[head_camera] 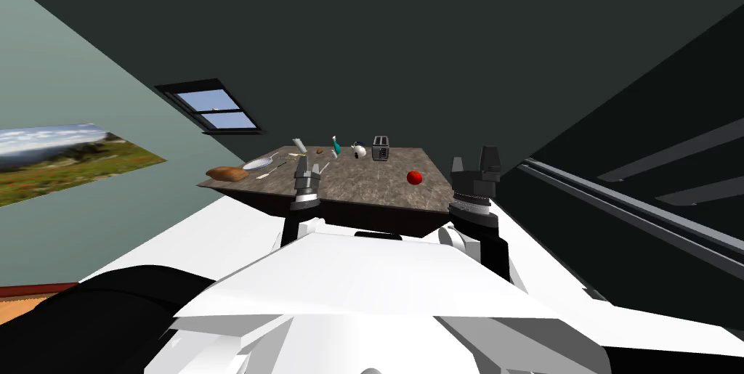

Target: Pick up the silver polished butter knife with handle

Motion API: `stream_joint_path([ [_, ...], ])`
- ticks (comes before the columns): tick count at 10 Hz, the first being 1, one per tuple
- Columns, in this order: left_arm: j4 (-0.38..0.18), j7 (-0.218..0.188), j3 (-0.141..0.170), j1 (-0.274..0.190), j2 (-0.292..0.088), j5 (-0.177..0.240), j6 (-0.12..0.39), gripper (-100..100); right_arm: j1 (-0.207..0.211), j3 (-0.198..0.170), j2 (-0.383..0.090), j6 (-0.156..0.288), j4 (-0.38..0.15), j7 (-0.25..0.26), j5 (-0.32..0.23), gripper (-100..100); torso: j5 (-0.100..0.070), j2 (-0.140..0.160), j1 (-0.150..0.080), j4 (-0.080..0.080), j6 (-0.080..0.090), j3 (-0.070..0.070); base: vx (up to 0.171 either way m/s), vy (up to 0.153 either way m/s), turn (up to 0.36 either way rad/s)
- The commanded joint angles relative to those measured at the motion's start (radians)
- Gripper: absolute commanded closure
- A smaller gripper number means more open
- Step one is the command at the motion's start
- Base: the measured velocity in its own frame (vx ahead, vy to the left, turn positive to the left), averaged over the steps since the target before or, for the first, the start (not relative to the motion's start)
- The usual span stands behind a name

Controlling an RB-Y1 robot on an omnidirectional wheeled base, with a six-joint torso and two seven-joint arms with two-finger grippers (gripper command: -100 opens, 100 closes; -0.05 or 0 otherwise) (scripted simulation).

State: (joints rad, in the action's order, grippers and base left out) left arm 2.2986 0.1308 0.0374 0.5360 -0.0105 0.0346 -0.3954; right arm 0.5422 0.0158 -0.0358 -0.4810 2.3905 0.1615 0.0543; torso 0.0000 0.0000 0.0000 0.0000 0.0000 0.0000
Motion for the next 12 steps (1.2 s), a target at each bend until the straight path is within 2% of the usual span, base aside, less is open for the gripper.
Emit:
stream_joint_path([
  [1,-0.013,-0.013,0.010,0.002,-0.047,-0.014,0.013,-100,0.000,0.000,0.000,0.000,0.000,0.000,0.000,0,0.000,0.000,0.000,0.000,0.000,0.000,-0.022,0.007,-0.060],
  [5,-0.060,-0.053,0.041,0.005,-0.156,-0.055,0.059,-100,0.000,0.000,0.000,0.000,0.000,0.000,0.000,0,0.000,0.004,0.002,0.001,0.000,0.002,-0.064,0.018,-0.097],
  [9,-0.142,-0.105,0.074,0.006,-0.280,-0.104,0.131,-100,0.000,0.000,0.000,0.000,0.000,0.000,0.000,0,0.000,0.005,0.001,0.001,0.000,0.003,-0.080,-0.002,-0.174],
  [10,-0.142,-0.105,0.074,0.006,-0.295,-0.104,0.131,-100,0.000,0.000,0.000,0.000,0.000,0.000,0.000,0,0.000,0.005,0.000,0.001,0.000,0.003,-0.061,-0.009,-0.045],
  [12,-0.195,-0.132,0.087,0.005,-0.364,-0.126,0.175,-100,0.000,0.000,0.000,0.000,0.000,0.000,0.000,0,0.000,0.004,0.000,0.001,0.000,0.002,-0.060,-0.022,-0.175],
])
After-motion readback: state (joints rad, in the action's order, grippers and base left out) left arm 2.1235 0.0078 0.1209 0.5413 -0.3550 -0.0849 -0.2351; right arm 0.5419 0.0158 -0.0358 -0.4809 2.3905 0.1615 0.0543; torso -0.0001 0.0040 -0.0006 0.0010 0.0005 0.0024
